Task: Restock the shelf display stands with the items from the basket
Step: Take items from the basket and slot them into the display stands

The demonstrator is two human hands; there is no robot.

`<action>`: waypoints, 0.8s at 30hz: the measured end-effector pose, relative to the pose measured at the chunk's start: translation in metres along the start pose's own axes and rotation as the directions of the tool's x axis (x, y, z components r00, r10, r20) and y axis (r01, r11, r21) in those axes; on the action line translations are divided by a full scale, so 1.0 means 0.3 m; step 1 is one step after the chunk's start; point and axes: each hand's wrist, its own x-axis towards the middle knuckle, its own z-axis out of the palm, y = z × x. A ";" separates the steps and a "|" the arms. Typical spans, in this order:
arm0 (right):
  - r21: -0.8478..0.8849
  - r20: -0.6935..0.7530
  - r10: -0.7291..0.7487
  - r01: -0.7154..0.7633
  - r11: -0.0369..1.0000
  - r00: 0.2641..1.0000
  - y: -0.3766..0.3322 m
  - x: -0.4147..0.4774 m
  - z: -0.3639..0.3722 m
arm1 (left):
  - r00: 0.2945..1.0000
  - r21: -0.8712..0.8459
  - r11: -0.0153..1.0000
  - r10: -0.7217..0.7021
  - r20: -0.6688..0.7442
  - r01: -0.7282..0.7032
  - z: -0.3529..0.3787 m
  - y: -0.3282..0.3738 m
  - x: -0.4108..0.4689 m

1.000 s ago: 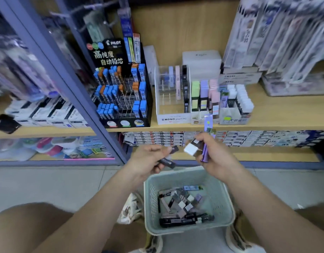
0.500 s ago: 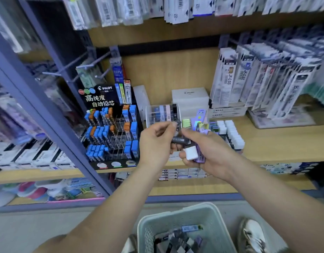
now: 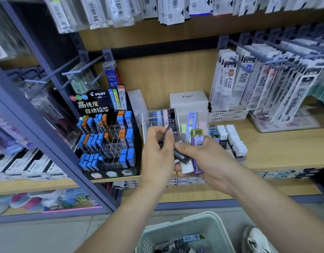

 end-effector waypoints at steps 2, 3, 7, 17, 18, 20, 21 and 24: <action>-0.002 0.025 0.042 -0.042 0.999 0.999 0.000 -0.001 -0.007 | 0.997 0.092 0.993 0.068 0.043 -0.071 -0.010 0.008 0.000; -0.003 0.047 0.062 -0.062 0.998 0.997 -0.003 -0.003 -0.012 | 0.993 0.129 0.986 0.094 0.078 -0.104 -0.015 0.011 -0.001; -0.093 0.080 0.043 -0.035 0.995 0.996 -0.003 -0.002 -0.022 | 0.974 0.240 0.957 0.118 0.193 -0.163 -0.019 0.013 -0.011; -0.207 0.051 0.014 -0.003 0.978 0.999 -0.013 -0.005 -0.051 | 0.948 -0.076 0.953 -0.281 0.146 0.294 -0.037 0.021 0.057; -0.193 0.063 0.040 -0.027 0.981 0.997 -0.017 -0.007 -0.056 | 0.938 -0.116 0.938 -0.306 0.162 0.326 -0.045 0.027 0.067; -0.165 0.092 0.102 -0.086 0.983 0.991 -0.026 -0.013 -0.063 | 0.915 -0.175 0.908 -0.344 0.213 0.382 -0.065 0.045 0.084; -0.157 0.110 0.138 -0.120 0.980 0.984 -0.030 -0.017 -0.066 | 0.902 -0.181 0.897 -0.358 0.240 0.404 -0.075 0.057 0.090; -0.205 0.208 0.232 -0.189 0.960 0.950 -0.034 -0.028 -0.071 | 0.883 -0.119 0.919 -0.316 0.346 0.375 -0.096 0.082 0.097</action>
